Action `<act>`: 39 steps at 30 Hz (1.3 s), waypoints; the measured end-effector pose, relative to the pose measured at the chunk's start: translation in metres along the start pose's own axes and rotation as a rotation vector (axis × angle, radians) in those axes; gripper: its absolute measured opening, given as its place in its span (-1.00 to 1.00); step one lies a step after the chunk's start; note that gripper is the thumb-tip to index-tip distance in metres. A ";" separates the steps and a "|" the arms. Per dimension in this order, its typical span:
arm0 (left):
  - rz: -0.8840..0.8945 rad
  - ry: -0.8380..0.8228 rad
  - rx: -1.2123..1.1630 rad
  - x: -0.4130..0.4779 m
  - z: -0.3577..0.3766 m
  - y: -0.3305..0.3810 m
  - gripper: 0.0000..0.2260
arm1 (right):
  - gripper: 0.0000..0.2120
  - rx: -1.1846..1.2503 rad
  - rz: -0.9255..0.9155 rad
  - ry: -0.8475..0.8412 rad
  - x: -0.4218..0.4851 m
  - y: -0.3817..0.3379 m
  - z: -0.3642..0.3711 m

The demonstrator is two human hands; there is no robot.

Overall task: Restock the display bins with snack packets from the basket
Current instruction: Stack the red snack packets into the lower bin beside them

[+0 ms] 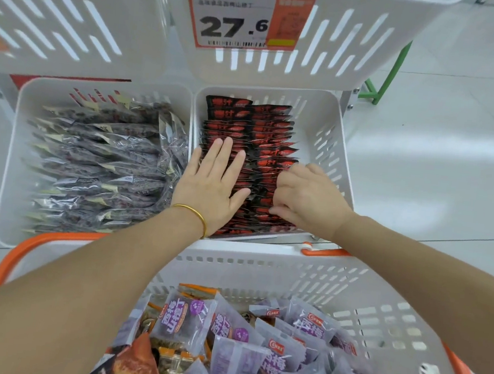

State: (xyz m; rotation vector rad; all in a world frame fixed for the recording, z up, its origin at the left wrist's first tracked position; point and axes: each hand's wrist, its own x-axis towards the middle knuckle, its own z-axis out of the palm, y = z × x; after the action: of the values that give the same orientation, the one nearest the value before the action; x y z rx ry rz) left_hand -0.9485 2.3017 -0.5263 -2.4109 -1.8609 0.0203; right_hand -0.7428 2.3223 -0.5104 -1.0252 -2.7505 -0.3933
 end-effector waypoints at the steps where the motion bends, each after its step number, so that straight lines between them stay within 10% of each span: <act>1: -0.003 0.029 -0.005 0.001 0.000 0.000 -0.38 | -0.71 0.027 0.083 0.039 -0.001 0.000 0.000; 4: -0.041 0.021 -0.003 0.003 0.002 0.000 -0.43 | -0.33 -0.012 0.296 -0.072 0.001 0.000 0.007; 9: -0.048 -0.050 0.051 0.002 0.001 0.002 -0.43 | -0.27 -0.097 0.260 -0.327 0.001 0.000 0.021; 14: -0.048 -0.157 -0.082 -0.002 -0.035 -0.002 -0.46 | -0.35 0.103 0.397 -0.066 -0.002 -0.017 -0.023; 21: 0.106 0.098 -0.174 -0.136 -0.076 -0.053 -0.39 | -0.57 0.453 0.431 0.290 -0.020 -0.143 -0.094; 31: -0.149 -0.178 -0.007 -0.274 -0.048 -0.103 -0.41 | -0.61 0.421 0.465 -0.523 -0.045 -0.301 -0.035; 39: -0.170 -0.108 -0.096 -0.280 -0.036 -0.107 -0.43 | -0.42 0.354 0.653 -0.548 -0.020 -0.332 0.000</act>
State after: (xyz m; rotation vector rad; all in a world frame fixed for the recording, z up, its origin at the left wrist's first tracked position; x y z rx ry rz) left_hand -1.1209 2.0561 -0.4952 -2.3460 -2.1564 0.0514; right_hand -0.9474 2.0685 -0.5764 -2.0298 -2.5091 0.5204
